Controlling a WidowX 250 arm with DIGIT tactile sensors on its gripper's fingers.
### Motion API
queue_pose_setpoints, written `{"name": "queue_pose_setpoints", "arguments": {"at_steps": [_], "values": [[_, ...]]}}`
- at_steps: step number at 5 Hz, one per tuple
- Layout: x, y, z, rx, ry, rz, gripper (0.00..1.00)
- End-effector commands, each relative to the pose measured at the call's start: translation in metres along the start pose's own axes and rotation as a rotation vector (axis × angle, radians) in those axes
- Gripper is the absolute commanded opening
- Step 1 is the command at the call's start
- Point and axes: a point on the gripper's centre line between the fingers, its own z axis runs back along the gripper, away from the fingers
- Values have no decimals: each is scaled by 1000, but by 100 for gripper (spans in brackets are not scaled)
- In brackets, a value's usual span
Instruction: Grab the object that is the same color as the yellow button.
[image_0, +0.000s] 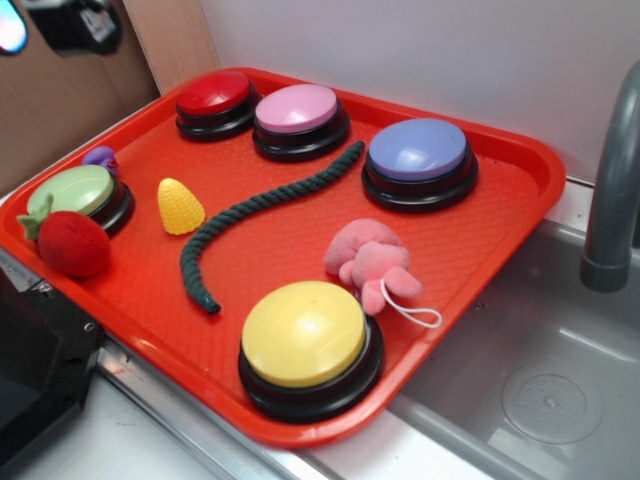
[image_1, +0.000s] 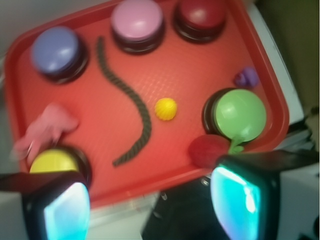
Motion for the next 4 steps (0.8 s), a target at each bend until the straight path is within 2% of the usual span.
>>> {"name": "queue_pose_setpoints", "arguments": {"at_steps": [1,2,3,4], "values": [[27,8,-44,7,-58,346,100],[32,8,-73,27,-92,465,100],[35,10,-95,42,-93,518,100],[35,12,-113,78,-120,562,100]]}}
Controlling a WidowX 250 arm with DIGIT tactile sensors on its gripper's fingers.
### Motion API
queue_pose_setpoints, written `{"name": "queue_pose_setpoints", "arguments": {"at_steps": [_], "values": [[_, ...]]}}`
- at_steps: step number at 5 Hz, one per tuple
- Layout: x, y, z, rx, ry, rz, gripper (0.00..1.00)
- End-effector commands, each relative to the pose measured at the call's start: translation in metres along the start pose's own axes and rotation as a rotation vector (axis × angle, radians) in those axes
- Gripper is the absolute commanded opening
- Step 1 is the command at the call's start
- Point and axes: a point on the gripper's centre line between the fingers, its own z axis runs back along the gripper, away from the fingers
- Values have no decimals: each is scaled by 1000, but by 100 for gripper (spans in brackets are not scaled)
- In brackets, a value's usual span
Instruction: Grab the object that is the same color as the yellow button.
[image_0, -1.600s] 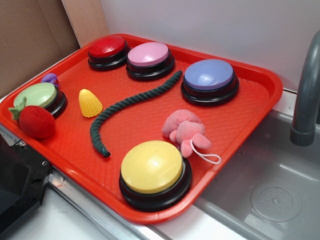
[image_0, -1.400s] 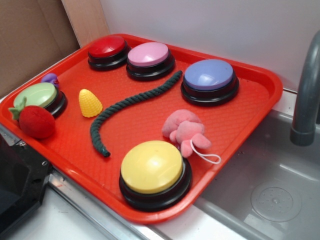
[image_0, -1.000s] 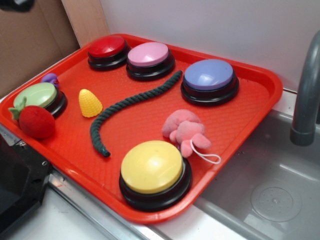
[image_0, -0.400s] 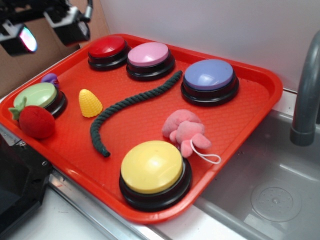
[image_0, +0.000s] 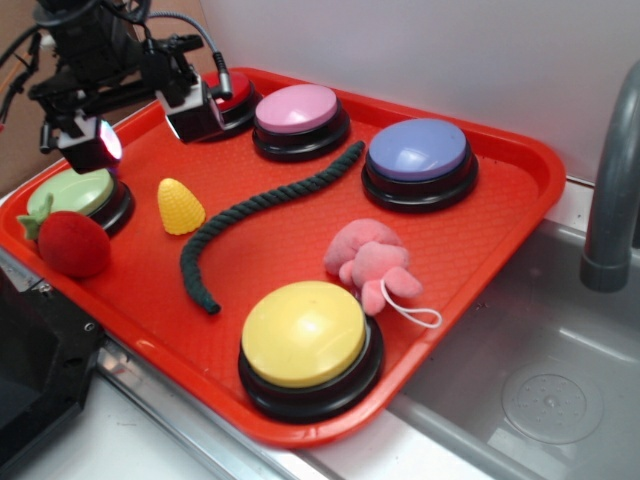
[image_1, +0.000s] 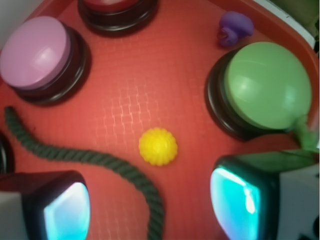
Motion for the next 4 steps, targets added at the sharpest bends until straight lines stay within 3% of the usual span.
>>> {"name": "queue_pose_setpoints", "arguments": {"at_steps": [1,3,4], "values": [[10,3,-30,43,-44,117,100],[15,3,-59,134,-33,195,100],[15,3,-63,143,-23,215,80]]}}
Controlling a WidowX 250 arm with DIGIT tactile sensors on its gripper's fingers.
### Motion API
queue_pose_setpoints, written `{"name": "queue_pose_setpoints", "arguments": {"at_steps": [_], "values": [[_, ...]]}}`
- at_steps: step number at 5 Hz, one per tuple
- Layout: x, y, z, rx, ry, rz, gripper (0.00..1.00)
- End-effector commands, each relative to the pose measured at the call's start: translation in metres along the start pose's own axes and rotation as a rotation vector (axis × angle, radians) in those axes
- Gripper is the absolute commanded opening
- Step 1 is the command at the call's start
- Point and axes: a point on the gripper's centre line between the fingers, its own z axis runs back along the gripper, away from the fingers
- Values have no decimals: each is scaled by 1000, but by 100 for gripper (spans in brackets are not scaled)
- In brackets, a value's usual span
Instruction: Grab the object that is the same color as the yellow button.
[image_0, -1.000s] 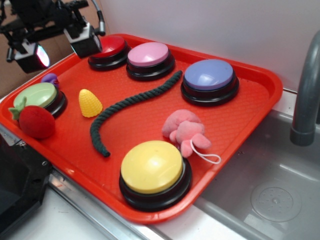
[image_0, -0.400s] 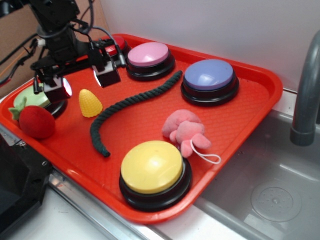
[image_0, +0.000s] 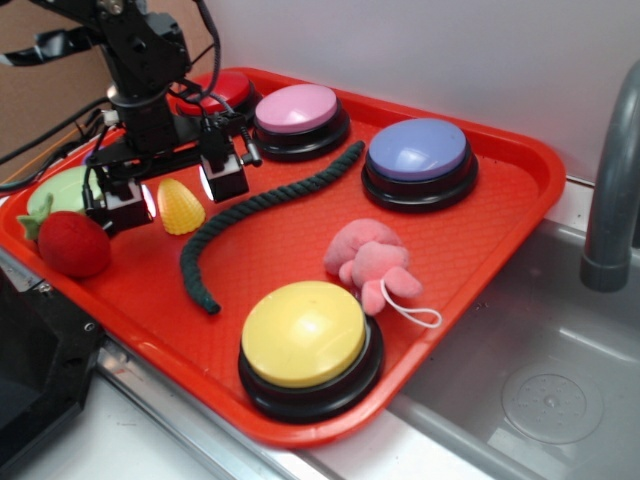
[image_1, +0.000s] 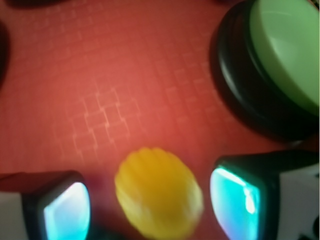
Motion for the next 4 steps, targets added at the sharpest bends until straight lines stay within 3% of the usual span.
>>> {"name": "queue_pose_setpoints", "arguments": {"at_steps": [1,3,4], "values": [[4,-5,5,-36,-6,7,0],[10,-11,32,-94,-30,-106,0],[8,-13,75,-146,23,-317,0]]}}
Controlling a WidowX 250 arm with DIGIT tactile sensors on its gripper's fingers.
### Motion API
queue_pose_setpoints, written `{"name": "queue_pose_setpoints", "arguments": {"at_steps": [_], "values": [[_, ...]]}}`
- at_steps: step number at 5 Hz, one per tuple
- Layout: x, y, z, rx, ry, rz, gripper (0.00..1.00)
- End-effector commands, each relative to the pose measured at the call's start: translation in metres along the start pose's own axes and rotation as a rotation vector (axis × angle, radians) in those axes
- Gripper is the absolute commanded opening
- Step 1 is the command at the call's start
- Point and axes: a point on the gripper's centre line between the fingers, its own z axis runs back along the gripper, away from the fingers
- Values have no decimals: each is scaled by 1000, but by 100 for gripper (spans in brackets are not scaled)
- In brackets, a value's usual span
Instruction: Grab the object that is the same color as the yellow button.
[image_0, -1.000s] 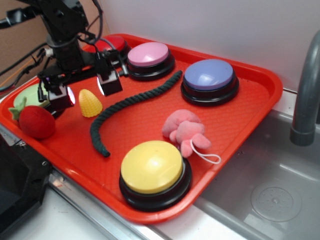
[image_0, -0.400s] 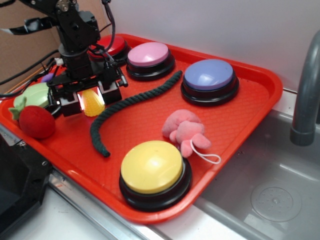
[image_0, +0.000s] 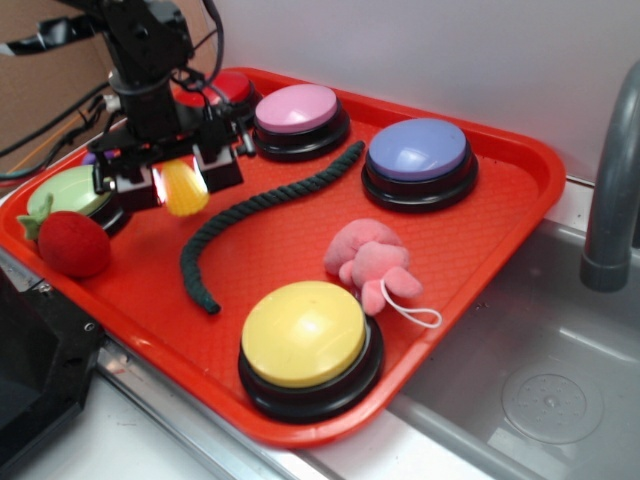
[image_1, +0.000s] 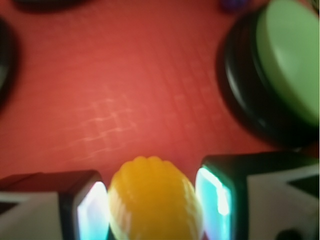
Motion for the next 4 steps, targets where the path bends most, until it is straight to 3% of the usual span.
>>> {"name": "queue_pose_setpoints", "arguments": {"at_steps": [1,3,4], "values": [[16,-8,95,-117,69,-335,0],[30,-8,138,-254,159,-539,0],[33,-8,136,-225,184,-605,0]]}}
